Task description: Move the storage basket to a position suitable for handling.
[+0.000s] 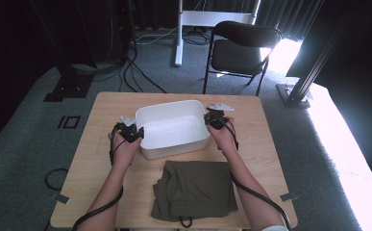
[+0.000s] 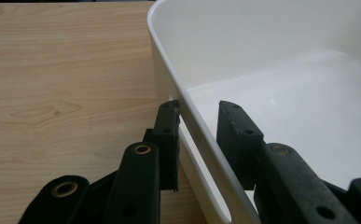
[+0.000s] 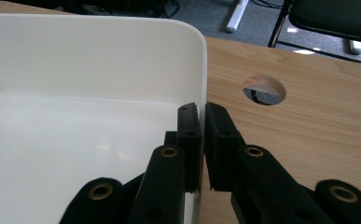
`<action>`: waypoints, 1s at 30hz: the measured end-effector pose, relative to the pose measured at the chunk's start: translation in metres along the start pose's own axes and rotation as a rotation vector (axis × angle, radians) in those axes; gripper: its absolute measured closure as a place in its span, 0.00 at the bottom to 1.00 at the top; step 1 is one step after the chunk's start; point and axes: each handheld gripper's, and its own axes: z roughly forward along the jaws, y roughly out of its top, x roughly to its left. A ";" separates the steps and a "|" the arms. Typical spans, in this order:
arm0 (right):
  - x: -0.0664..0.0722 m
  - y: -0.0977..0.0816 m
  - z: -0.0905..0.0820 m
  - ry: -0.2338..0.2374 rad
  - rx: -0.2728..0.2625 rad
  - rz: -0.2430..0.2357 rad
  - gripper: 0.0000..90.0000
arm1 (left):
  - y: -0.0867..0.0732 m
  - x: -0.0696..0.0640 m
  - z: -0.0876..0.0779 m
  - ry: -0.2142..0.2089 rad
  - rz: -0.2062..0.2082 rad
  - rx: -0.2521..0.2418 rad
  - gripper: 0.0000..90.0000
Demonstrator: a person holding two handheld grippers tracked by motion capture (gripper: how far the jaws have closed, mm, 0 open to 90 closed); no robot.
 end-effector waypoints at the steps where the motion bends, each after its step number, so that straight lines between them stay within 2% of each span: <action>1: -0.002 0.000 -0.001 -0.001 0.001 0.002 0.95 | 0.001 -0.002 0.001 -0.002 0.002 0.002 0.80; 14: -0.028 -0.006 -0.012 -0.031 0.001 0.041 0.95 | 0.010 -0.024 0.015 -0.038 0.034 0.009 0.80; 30: -0.054 -0.013 -0.025 -0.065 0.005 0.071 0.95 | 0.019 -0.049 0.028 -0.074 0.059 0.011 0.80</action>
